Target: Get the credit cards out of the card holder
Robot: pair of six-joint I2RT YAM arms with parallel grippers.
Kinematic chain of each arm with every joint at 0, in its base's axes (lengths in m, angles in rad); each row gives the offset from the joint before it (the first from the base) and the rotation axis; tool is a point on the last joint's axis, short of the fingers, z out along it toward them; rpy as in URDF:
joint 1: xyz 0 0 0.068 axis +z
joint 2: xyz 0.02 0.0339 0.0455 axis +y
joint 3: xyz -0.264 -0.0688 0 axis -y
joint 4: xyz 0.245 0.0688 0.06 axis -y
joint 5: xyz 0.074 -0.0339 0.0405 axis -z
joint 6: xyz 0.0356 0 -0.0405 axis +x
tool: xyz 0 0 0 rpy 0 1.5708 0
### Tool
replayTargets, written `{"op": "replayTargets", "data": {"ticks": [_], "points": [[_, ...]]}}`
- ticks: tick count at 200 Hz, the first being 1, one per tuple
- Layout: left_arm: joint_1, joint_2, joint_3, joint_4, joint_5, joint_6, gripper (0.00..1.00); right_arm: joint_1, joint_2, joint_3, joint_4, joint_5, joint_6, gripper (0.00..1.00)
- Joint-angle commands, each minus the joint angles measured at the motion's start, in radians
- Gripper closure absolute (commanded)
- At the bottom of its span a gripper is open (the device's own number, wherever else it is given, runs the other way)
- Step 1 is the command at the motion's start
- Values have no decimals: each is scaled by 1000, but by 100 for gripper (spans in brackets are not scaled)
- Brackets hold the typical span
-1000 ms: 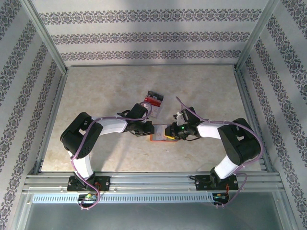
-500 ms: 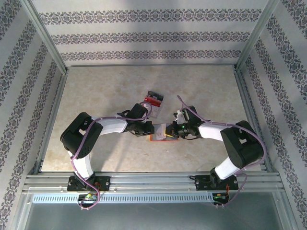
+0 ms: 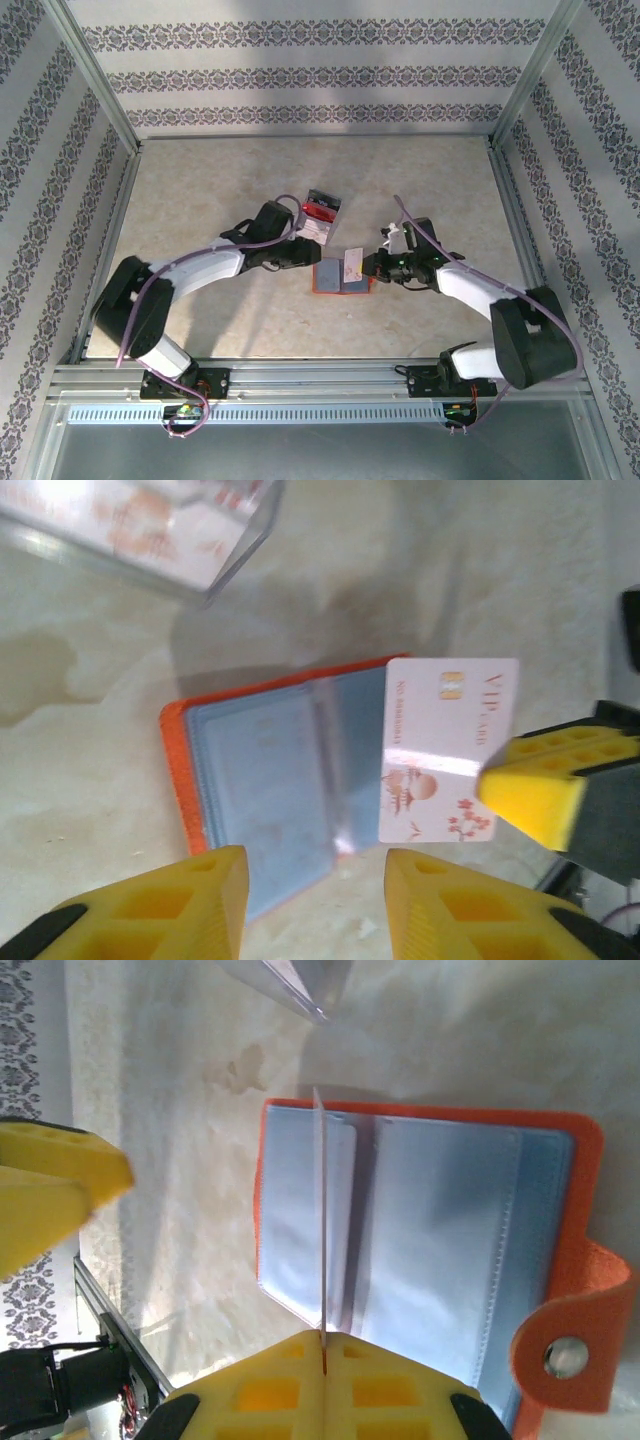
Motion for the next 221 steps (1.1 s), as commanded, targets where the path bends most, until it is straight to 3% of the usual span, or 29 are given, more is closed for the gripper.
{"op": "replayTargets", "data": {"ticks": [1,39,72,123,146,189,221], "points": [[32,-107,-12,-47,-16,70,57,-17,-81,37,-89,2,-112,100],[83,-295,-64,4,52,194,47,-14,-189,132,-220,1,-312,100],[95,-442,-105,65,125,396,35,15,-261,205,-304,25,-507,100],[95,-599,-169,217,347,737,15,106,-308,334,-455,99,-805,100],[95,-591,-130,184,445,846,14,169,-294,407,-545,160,-935,100],[92,-544,-44,32,471,1046,20,282,-241,526,-675,228,-1091,100],[88,-500,-2,-9,514,1098,24,337,-195,600,-736,229,-1143,100]]}}
